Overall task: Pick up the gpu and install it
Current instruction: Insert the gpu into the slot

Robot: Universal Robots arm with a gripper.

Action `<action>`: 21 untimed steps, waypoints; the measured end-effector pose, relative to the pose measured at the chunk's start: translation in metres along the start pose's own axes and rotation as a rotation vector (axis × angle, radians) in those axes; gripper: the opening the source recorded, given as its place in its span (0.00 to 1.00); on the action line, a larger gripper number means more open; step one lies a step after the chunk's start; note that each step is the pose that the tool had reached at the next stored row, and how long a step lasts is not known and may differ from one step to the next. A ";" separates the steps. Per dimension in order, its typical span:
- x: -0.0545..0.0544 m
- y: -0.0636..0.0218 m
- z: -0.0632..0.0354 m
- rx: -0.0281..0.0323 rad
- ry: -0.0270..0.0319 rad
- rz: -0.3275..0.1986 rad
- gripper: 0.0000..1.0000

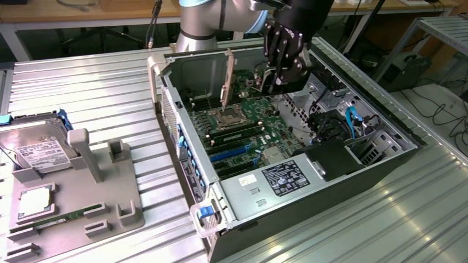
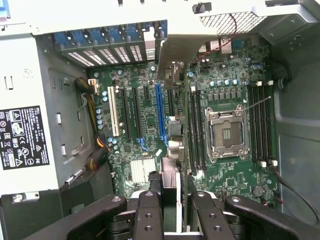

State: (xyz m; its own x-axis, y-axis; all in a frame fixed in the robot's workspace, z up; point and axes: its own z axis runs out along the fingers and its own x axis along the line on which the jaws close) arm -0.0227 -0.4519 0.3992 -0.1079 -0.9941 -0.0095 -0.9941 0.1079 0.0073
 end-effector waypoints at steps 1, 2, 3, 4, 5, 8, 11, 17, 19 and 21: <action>0.000 0.0000 0.0003 0.0000 0.0000 0.000 0.28; 0.000 0.0000 0.0006 0.0000 0.0000 0.000 0.28; 0.000 0.0000 0.0009 0.0000 0.0000 0.000 0.28; 0.000 0.0000 0.0013 0.0000 0.0000 0.000 0.28; 0.000 0.0000 0.0015 0.0000 0.0000 0.000 0.28; 0.000 0.0000 0.0024 0.0000 0.0000 0.000 0.28; 0.000 0.0000 0.0033 0.0000 -0.0001 0.000 0.28; 0.000 0.0000 0.0055 -0.0003 0.0000 0.000 0.28; 0.000 -0.0001 0.0064 -0.0005 0.0000 0.000 0.28; 0.000 0.0000 0.0072 -0.0009 0.0001 0.000 0.28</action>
State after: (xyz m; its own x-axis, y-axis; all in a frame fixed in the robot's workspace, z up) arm -0.0227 -0.4519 0.3920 -0.1079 -0.9941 -0.0094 -0.9941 0.1078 0.0081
